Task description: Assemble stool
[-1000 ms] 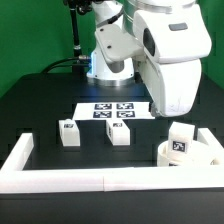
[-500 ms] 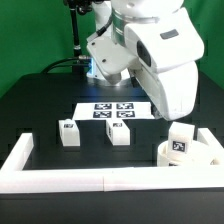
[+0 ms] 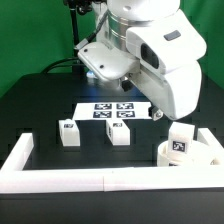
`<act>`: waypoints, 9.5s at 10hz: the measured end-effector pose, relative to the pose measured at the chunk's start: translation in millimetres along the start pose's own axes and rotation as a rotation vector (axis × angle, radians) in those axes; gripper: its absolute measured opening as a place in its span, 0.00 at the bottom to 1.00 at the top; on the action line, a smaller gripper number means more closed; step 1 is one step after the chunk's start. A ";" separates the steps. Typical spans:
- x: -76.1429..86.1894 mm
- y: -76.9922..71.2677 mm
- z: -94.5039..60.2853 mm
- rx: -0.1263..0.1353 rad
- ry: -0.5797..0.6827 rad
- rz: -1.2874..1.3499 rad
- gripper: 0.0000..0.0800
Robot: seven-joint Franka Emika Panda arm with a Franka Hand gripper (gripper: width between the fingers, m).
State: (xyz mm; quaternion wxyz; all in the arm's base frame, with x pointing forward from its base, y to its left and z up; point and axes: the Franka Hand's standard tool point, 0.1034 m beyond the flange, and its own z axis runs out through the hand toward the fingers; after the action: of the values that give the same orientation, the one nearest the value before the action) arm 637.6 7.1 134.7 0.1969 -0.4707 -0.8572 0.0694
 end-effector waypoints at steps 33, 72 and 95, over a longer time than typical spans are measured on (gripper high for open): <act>16.1 52.8 27.9 -0.210 -0.146 -0.206 0.81; 33.3 68.2 58.8 0.017 0.326 1.651 0.42; 32.5 57.0 59.5 0.237 0.931 3.280 0.42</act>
Offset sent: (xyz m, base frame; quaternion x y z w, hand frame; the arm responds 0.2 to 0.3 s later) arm -0.0049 0.0075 -0.0046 -0.0385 0.0241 -0.0711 0.9964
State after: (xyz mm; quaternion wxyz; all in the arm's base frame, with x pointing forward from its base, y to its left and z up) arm 642.5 69.4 71.9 -0.1706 0.7551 -0.6235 -0.1094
